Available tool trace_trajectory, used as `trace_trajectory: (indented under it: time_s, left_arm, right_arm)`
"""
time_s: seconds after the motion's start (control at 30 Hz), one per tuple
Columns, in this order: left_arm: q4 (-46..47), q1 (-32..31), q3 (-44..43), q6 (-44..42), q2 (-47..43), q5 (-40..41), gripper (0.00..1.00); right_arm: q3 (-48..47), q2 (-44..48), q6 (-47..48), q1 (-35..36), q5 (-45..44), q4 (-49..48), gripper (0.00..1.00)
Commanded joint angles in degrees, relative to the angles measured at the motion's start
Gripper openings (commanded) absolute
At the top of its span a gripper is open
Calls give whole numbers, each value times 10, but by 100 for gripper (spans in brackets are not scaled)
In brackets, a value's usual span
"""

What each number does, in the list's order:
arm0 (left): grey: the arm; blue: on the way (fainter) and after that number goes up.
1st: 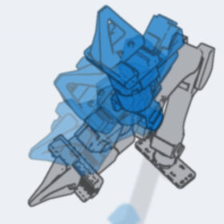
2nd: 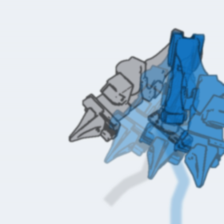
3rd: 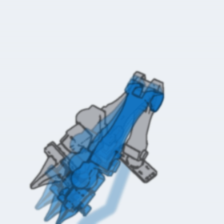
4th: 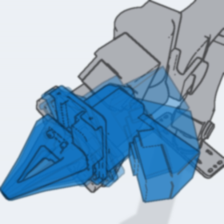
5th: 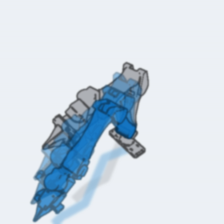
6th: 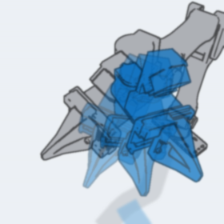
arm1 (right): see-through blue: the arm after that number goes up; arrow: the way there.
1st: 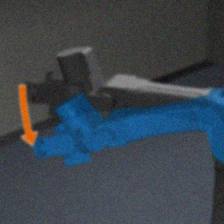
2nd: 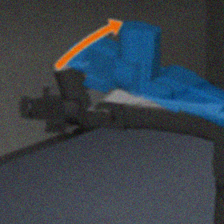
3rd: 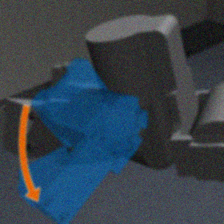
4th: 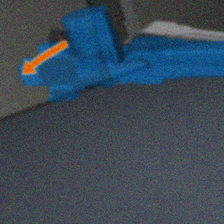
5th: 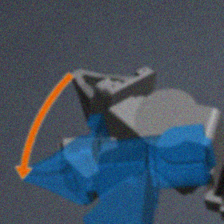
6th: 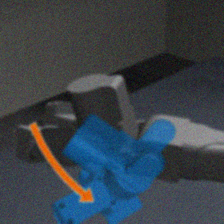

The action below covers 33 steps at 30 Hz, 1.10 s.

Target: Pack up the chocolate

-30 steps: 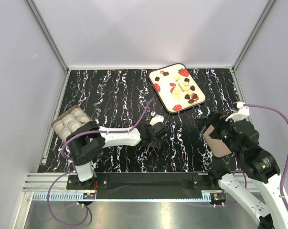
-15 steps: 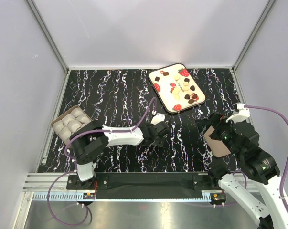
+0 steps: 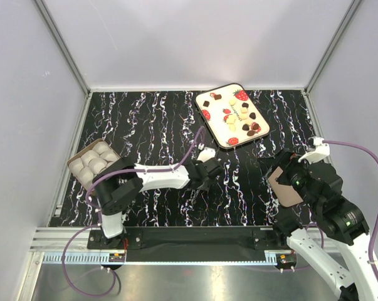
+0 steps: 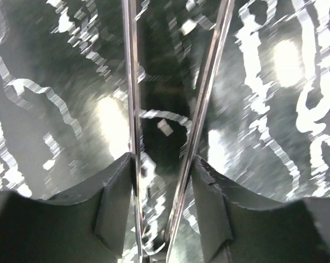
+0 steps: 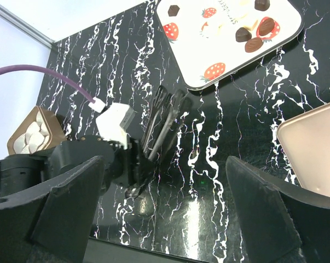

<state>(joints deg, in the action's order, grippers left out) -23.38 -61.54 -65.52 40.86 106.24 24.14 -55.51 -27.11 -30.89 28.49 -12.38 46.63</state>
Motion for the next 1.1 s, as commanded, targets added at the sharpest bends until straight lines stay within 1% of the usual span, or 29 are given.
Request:
trace_trajectory:
  time_s: [0.0, 0.03, 0.27, 0.43, 0.6, 0.8, 0.9, 0.97, 1.0, 1.03, 1.07]
  left_arm:
    - [-61, 4, 1, -3, -59, 31, 47]
    - [-67, 4, 0, -7, -92, 31, 46]
    - [-158, 2, -51, -43, -187, 20, 44]
    - [-209, 2, -100, -66, -212, 8, 43]
    - [-227, 2, -132, -76, -221, -7, 42]
    - [-246, 3, -182, -108, -214, 12, 42]
    - [-237, 3, -225, -154, -191, 21, 42]
    - [-237, 4, -254, -188, -155, 43, 42]
    - [-242, 5, -290, -198, -139, 50, 42]
    - [-246, 6, -311, -214, -99, 56, 42]
    - [-250, 9, -333, -222, -82, 61, 42]
  right_arm:
    - [-13, 11, -4, 4, -5, 3, 100]
    - [-15, 12, -7, 4, -4, 4, 100]
    - [-18, 18, -20, 3, 9, 7, 100]
    - [-23, 18, -22, 4, 12, 13, 100]
    - [-22, 22, -26, 4, 10, 14, 100]
    - [-22, 26, -31, 4, 12, 12, 100]
    - [-21, 28, -28, 4, 10, 12, 100]
    - [-20, 28, -25, 4, 7, 11, 100]
    - [-19, 28, -22, 4, 5, 9, 100]
    - [-18, 28, -18, 4, 3, 8, 100]
    - [-18, 27, -17, 4, 2, 7, 100]
